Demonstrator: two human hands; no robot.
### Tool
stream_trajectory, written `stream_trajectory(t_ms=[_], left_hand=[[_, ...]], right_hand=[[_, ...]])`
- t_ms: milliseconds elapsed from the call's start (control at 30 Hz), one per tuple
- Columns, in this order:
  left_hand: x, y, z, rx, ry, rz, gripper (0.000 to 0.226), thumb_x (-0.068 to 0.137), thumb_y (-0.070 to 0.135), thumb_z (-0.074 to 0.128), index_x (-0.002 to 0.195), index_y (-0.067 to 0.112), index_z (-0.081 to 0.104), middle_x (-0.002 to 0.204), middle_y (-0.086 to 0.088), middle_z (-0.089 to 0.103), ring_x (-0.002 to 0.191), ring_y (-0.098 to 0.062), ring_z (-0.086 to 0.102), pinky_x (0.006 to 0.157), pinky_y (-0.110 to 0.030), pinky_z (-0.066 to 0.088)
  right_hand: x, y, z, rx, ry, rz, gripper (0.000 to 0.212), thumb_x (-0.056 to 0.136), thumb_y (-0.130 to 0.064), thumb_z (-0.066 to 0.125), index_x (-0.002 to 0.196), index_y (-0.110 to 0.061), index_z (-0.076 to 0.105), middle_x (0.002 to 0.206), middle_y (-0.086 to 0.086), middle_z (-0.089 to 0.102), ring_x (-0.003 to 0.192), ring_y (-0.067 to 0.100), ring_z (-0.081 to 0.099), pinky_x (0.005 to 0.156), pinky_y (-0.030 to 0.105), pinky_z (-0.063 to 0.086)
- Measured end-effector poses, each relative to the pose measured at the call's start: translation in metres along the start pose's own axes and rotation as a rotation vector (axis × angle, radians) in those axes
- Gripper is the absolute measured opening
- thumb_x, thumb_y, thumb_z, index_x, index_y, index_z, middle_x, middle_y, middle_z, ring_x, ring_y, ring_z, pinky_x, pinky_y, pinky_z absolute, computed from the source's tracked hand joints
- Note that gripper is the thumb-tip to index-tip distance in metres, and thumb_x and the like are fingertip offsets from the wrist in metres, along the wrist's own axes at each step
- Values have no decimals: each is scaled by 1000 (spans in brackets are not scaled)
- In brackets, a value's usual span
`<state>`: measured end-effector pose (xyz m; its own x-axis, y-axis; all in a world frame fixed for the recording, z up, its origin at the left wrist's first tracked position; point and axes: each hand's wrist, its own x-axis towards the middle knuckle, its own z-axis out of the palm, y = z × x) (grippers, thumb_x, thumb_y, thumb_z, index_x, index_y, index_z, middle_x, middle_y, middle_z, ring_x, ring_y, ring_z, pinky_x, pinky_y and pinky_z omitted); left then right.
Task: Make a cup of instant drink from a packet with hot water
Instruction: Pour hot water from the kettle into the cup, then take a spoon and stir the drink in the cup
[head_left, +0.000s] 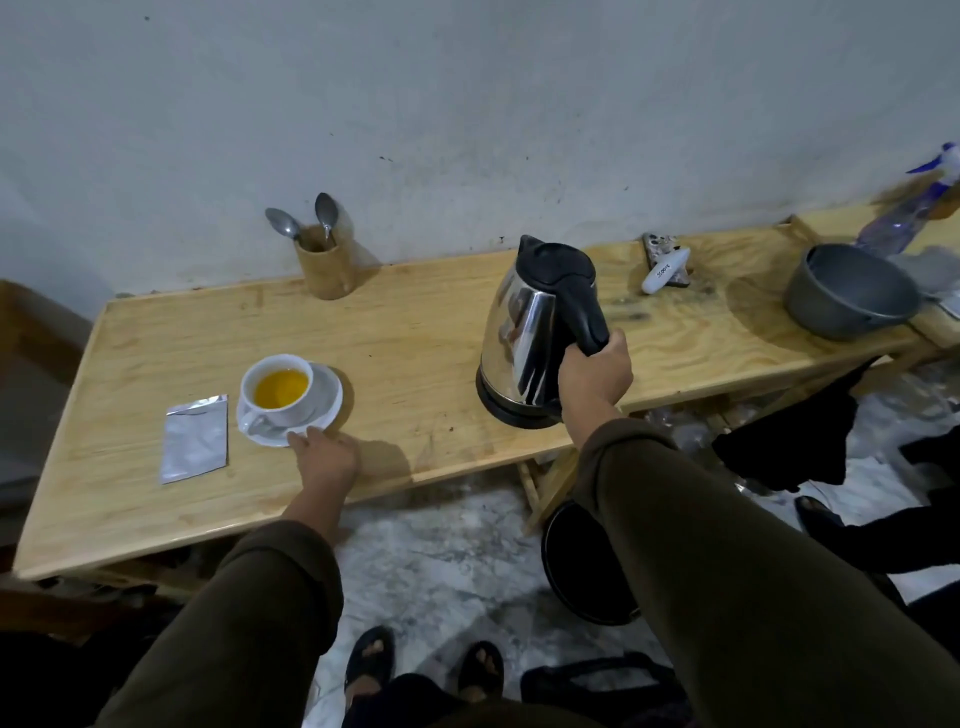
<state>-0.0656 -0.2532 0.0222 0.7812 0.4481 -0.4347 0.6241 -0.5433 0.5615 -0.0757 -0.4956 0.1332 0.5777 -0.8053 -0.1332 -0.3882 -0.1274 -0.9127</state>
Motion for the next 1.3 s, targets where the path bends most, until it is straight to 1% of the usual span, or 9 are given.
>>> stream_trajectory(t_ms=[167,300,400,467,600,700,867,1067,1300], left_hand=[[9,-4,1,61,0,20,49,94,14,41,140,-1,35,152,-16,26,137,-38,32,112,-42,30],[11,-8,4,76,-8,33,50,94,15,40,142,0,33,153,-16,25,138,-38,31,113,-42,29],[13,-9,1,83,-21,45,50,95,14,39,142,-1,34,152,-20,26,138,-39,30,113,-43,29],[16,-10,-3,72,-49,35,47,95,14,38,139,-3,38,150,-21,29,137,-38,32,111,-42,31],[23,-16,-14,10,-121,25,41,96,14,39,132,-5,46,141,-25,43,131,-38,40,109,-42,34],[25,-23,-31,-72,-177,24,41,96,21,42,131,2,50,137,-20,51,126,-39,47,110,-45,36],[26,-37,-62,-220,-222,-14,43,96,27,38,135,10,48,137,-17,53,124,-37,50,109,-46,39],[38,-53,-95,-280,-200,-41,51,99,34,31,136,3,45,141,-21,47,128,-40,46,110,-48,38],[63,-63,-110,-393,-233,-88,53,96,38,33,138,8,44,143,-17,47,129,-36,45,109,-47,39]], right_hand=[[-1,11,1,-23,-19,-31,20,82,1,54,99,-9,57,93,8,63,91,27,63,85,36,54],[-4,15,-2,-32,-42,-34,20,82,1,55,100,-9,57,101,11,65,93,27,62,81,29,49],[-5,14,-2,-21,-59,-27,19,80,-1,56,97,-9,53,105,13,62,98,30,62,88,38,53],[-9,10,0,-15,-43,-19,26,79,-8,59,104,-7,51,113,13,57,105,31,58,93,45,52],[-26,3,7,-37,4,-30,50,81,-20,59,127,-9,43,131,10,45,120,29,48,100,47,47],[-45,-2,12,-61,43,-70,65,82,-24,58,140,-12,32,145,9,33,133,28,36,108,47,40],[-83,-11,22,-207,43,-159,61,90,-23,54,145,-14,28,156,7,20,145,24,19,118,41,26],[-121,-27,62,-225,-132,-145,40,92,-25,48,131,-15,50,146,3,33,134,24,37,108,41,38],[-127,-52,133,-383,-376,-172,31,95,-24,45,122,-13,58,133,7,46,117,28,52,98,40,48]])
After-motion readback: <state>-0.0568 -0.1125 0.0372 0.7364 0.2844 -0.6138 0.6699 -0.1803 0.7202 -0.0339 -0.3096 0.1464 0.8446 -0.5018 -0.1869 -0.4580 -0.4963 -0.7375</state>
